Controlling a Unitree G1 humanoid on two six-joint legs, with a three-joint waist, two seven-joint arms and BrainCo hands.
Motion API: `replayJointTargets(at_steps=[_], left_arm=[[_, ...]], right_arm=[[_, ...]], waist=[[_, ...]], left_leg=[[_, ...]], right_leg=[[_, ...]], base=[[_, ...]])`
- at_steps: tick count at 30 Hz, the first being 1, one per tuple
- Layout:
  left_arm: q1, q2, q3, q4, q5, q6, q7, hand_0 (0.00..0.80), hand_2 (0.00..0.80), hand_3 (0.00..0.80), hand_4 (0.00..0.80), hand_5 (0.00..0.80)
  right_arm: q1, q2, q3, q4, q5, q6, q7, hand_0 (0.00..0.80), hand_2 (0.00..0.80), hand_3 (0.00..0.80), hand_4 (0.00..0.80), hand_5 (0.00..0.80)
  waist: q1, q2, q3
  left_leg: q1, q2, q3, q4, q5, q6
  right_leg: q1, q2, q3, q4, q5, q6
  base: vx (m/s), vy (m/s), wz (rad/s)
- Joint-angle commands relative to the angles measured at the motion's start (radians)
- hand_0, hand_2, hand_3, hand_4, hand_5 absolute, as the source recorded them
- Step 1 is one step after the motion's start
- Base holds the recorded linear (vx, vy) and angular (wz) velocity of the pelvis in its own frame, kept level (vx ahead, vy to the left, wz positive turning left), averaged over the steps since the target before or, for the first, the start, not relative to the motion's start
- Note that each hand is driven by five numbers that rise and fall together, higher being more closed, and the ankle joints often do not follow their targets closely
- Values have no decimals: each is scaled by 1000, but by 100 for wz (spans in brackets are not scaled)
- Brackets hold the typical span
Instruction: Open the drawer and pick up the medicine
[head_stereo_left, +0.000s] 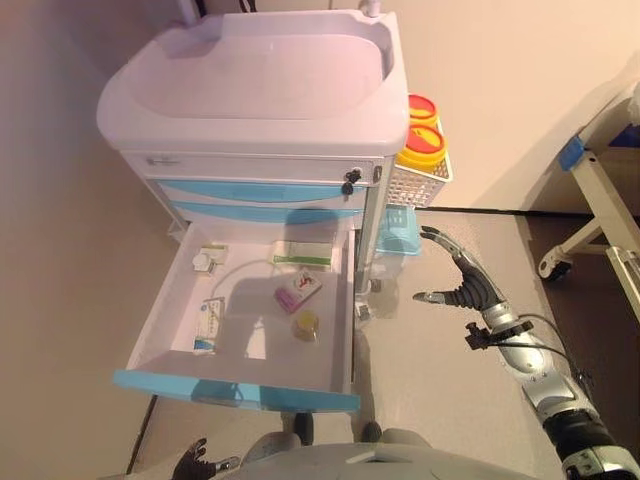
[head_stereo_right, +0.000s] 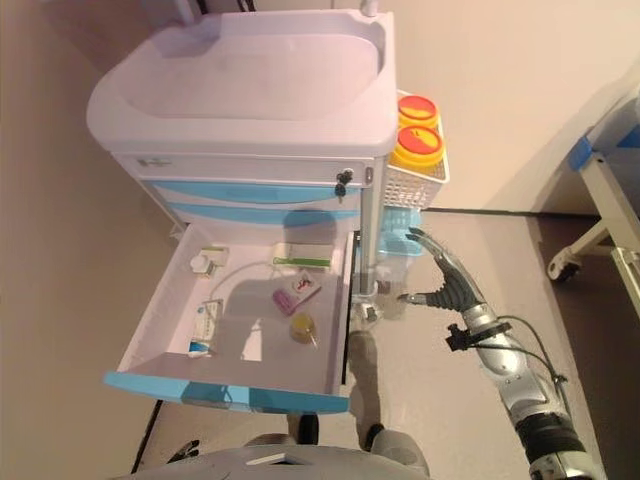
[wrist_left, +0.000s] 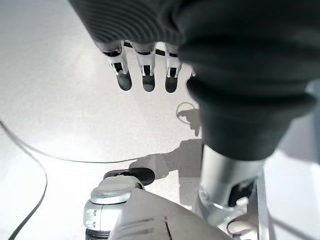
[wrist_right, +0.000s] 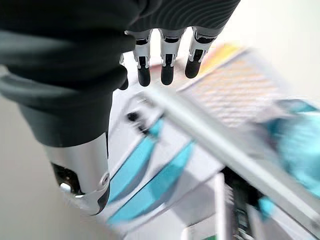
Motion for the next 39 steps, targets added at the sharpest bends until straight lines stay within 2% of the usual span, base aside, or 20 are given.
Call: replayJointTargets(at_steps=[1,6,10,13,22,29,39], left_arm=[[-24,13,42,16,-46,-7,-20,0,0,0,0,0],[-29,10,39,-11,-42,2,-20,0,0,0,0,0],[-32,9,14,-42,-22,14,-21,0,0,0,0,0],[-33,8,-5,-63,-16,21,-20,0,0,0,0,0],[-19,11,-26,-88,14,18,-34,0,0,0,0,0],[-3,12,-40,-87,34,-14,-34,0,0,0,0,0],[-13,17,-59,-78,54,-60,-47,0,0,0,0,0]], right_arm=[[-101,-20,81,-95,-43,-68,0,0,0,0,0,0],[-192,-45,199,-73,-213,-34,-50,0,0,0,0,0],[-282,-38,296,3,-295,52,-83,0,0,0,0,0],[-319,-25,339,50,-347,104,-89,0,0,0,0,0],[-370,4,420,177,-499,185,-107,0,0,0,0,0],[-390,38,456,348,-660,228,-130,0,0,0,0,0],[-401,61,478,513,-843,192,-233,0,0,0,0,0]], waist=[[48,-37,8],[97,-43,4],[143,-42,1],[166,-40,2],[220,-34,6],[252,-27,15],[275,-23,38]], left_leg=[[11,-46,12,18,-124,18],[2,-50,-21,5,-108,9],[-8,-53,-59,-5,-93,3],[-19,-59,-82,-6,-84,1],[-40,-81,-142,1,-70,4],[-54,-90,-168,4,-62,8],[-58,-94,-185,3,-58,8]], right_leg=[[39,-35,-10,-76,15,59],[50,-41,-50,-91,18,57],[56,-45,-86,-92,17,53],[58,-49,-104,-91,17,51],[59,-55,-134,-88,20,48],[53,-59,-148,-77,17,47],[48,-63,-157,-65,14,47]], base=[[-40,-23,22],[-15,-16,25],[-3,-17,28],[-2,0,38],[17,13,23],[19,11,10],[13,-19,8]])
